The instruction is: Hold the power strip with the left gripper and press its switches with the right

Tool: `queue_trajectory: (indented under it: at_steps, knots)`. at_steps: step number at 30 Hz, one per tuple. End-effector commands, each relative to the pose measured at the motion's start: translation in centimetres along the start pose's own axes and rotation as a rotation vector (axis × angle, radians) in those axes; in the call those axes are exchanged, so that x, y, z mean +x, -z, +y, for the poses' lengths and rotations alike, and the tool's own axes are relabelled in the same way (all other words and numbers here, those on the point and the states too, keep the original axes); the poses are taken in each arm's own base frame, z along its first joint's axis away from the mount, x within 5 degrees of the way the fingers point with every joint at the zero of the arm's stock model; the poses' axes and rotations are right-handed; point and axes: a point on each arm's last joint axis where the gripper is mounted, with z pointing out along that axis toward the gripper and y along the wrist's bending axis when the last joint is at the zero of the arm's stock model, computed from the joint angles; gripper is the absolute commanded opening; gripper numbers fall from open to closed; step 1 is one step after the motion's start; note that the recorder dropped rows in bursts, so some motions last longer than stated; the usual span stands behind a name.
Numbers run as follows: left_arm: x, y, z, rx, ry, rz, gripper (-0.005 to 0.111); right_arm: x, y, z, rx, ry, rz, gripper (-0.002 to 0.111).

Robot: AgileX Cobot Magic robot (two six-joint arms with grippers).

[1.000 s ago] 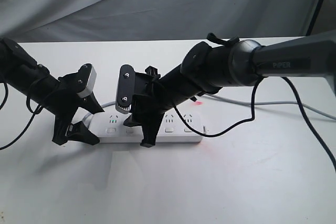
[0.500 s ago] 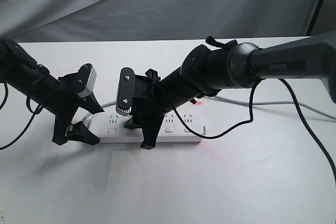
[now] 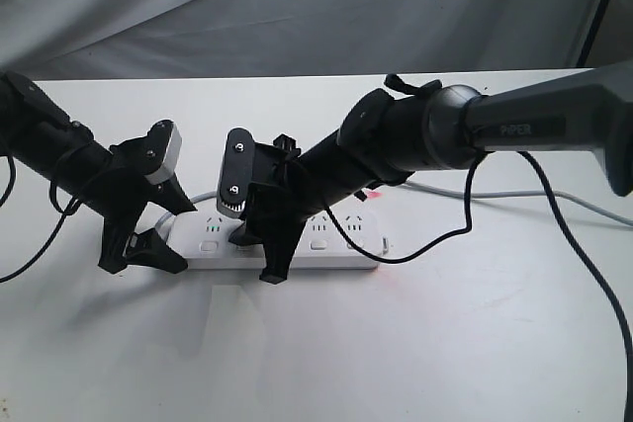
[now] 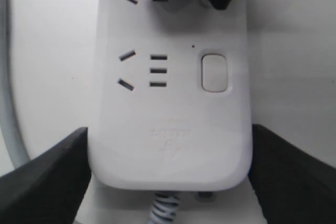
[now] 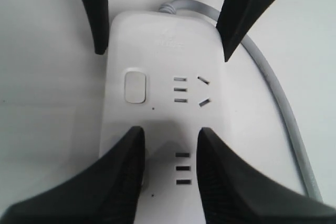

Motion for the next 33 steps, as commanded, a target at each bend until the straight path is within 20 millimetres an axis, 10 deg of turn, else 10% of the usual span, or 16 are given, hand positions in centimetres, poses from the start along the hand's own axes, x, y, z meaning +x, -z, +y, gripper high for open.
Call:
queue_trajectory:
  at_steps: [1, 13, 33]
  knots:
    - [-0.1, 0.0, 0.1, -0.009, -0.003, 0.01, 0.071, 1.8, -0.9, 0.7, -0.046, 0.026, 0.046, 0.033]
    - [-0.1, 0.0, 0.1, -0.009, -0.003, 0.01, 0.071, 3.0, -1.8, 1.1, -0.076, 0.021, 0.071, 0.033]
    - [-0.1, 0.0, 0.1, -0.009, -0.003, 0.01, 0.071, -1.0, 4.3, -1.3, 0.064, 0.04, -0.022, 0.033]
